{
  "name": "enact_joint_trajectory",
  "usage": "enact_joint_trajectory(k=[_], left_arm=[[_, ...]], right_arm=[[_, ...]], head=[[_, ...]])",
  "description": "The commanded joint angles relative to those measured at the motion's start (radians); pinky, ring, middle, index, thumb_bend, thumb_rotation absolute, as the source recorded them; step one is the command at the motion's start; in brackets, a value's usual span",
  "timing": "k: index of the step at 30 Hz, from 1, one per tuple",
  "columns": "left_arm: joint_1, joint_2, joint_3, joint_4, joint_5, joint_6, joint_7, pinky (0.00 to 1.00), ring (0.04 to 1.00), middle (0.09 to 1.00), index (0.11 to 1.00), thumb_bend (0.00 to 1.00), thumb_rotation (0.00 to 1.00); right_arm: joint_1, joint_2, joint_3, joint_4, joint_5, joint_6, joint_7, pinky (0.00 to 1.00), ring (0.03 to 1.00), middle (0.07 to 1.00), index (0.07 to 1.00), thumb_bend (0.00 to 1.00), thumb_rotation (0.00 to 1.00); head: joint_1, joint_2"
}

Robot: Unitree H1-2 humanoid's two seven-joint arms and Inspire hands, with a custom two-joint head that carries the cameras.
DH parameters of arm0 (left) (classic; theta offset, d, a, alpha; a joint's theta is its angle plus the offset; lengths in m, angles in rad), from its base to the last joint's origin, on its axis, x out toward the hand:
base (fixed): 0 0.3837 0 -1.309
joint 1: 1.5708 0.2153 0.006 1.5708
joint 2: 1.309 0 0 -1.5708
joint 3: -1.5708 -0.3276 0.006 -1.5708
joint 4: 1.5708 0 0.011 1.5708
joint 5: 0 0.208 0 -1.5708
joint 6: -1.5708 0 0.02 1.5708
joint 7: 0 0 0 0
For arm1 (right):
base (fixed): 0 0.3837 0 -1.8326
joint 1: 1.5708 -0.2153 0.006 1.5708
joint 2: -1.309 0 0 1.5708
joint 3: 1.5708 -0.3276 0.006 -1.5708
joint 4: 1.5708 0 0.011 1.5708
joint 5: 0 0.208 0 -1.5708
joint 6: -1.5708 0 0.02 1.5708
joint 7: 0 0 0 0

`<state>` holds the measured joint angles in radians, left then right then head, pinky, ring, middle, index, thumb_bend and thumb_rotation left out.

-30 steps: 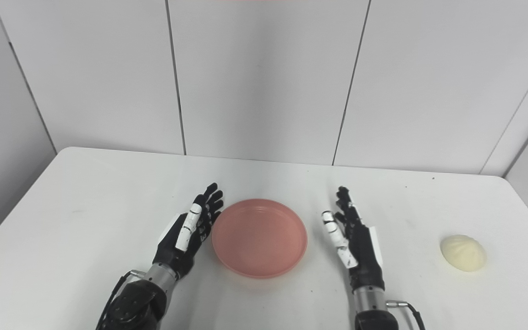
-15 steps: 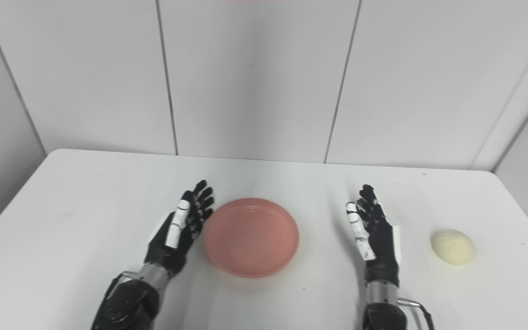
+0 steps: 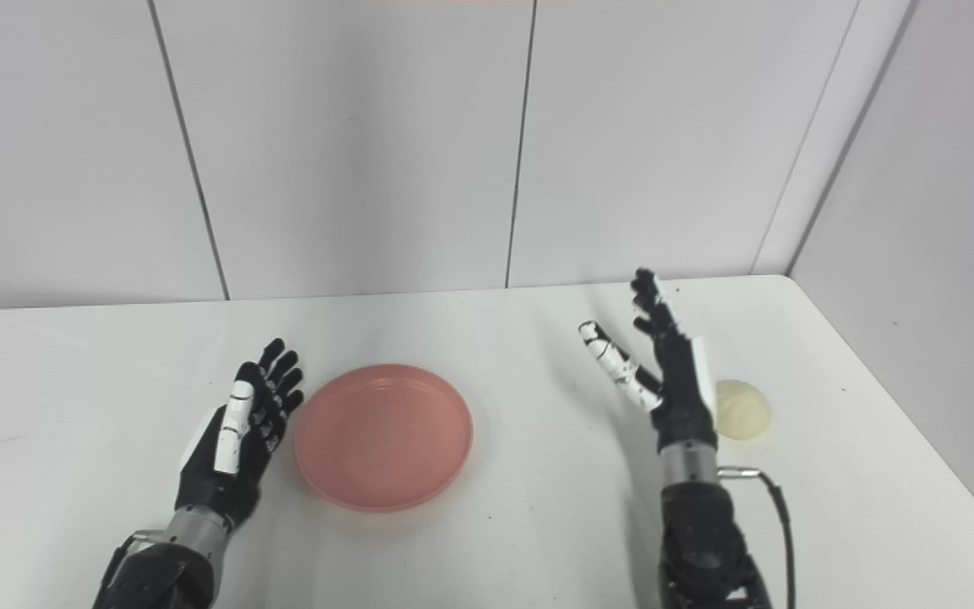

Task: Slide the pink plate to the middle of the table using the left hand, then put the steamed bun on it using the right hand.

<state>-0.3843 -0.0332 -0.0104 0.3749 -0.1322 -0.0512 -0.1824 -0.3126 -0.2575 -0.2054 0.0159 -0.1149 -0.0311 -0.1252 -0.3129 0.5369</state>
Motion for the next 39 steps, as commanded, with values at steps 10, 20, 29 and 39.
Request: enact_joint_trajectory(k=[10, 20, 29, 39], left_arm=[[0.002, 0.025, 0.002, 0.032, -0.005, 0.031, -0.007, 1.00, 1.000, 1.000, 1.000, 0.62, 1.00], [-0.005, 0.046, 0.007, 0.060, -0.016, 0.009, -0.026, 1.00, 1.000, 1.000, 1.000, 0.63, 1.00], [-0.017, 0.063, 0.020, 0.090, -0.038, -0.003, -0.043, 1.00, 1.000, 1.000, 1.000, 0.61, 1.00], [-0.023, 0.072, 0.035, 0.103, -0.056, 0.001, -0.067, 1.00, 1.000, 1.000, 1.000, 0.63, 1.00]], right_arm=[[-0.035, -0.119, -0.144, -0.155, 0.146, 0.136, 0.022, 0.80, 0.830, 0.851, 0.853, 0.54, 0.37], [0.000, -0.232, -0.155, -0.274, 0.070, 0.323, 0.044, 0.77, 0.820, 0.841, 0.835, 0.55, 0.43], [0.020, -0.270, -0.095, -0.301, -0.069, 0.396, 0.059, 0.71, 0.819, 0.830, 0.807, 0.66, 0.41], [0.019, -0.291, -0.064, -0.306, -0.153, 0.501, 0.146, 0.74, 0.815, 0.838, 0.844, 0.74, 0.29]], head=[[-0.024, -0.005], [-0.082, -0.014], [-0.131, -0.023], [-0.160, -0.029]])
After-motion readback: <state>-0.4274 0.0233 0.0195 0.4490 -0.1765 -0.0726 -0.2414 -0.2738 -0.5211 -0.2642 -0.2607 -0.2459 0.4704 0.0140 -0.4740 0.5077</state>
